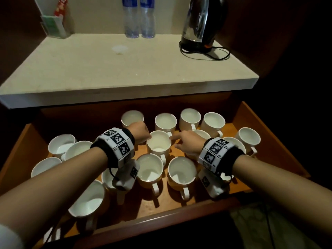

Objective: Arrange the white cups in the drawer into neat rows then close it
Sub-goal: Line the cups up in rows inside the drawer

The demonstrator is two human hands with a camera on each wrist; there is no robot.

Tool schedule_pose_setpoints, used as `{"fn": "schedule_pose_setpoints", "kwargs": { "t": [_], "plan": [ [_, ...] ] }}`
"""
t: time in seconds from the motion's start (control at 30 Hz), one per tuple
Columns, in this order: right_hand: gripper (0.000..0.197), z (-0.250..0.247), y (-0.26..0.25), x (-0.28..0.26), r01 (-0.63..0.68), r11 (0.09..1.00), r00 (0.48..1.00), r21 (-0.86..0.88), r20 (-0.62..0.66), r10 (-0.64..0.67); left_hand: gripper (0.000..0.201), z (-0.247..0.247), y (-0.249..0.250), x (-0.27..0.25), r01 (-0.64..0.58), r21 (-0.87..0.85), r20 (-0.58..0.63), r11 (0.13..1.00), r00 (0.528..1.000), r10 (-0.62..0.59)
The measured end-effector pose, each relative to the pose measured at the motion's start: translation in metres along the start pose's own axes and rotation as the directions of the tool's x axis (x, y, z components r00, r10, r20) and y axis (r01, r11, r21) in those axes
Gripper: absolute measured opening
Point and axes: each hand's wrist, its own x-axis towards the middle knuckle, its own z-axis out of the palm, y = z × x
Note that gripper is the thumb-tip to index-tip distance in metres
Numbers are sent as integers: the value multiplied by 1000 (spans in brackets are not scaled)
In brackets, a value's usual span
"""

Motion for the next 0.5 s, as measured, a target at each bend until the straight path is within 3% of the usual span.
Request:
{"fn": "schedule_pose_setpoints", "kwargs": {
  "t": [0.13,0.27,0.5],
  "plan": [
    [35,-13,7,-4,-7,1000,1000,-24,-15,7,25,-6,1,0,20,-12,-5,1000,1000,-20],
    [30,-29,23,-13,-85,996,991,5,-99,85,23,-11,15,-2,-82,-63,-65,995,995,78],
    [26,-49,49,-35,-171,983,967,64,-180,180,25,-3,52,-8,-211,-119,-47,970,977,207]
  ]
}}
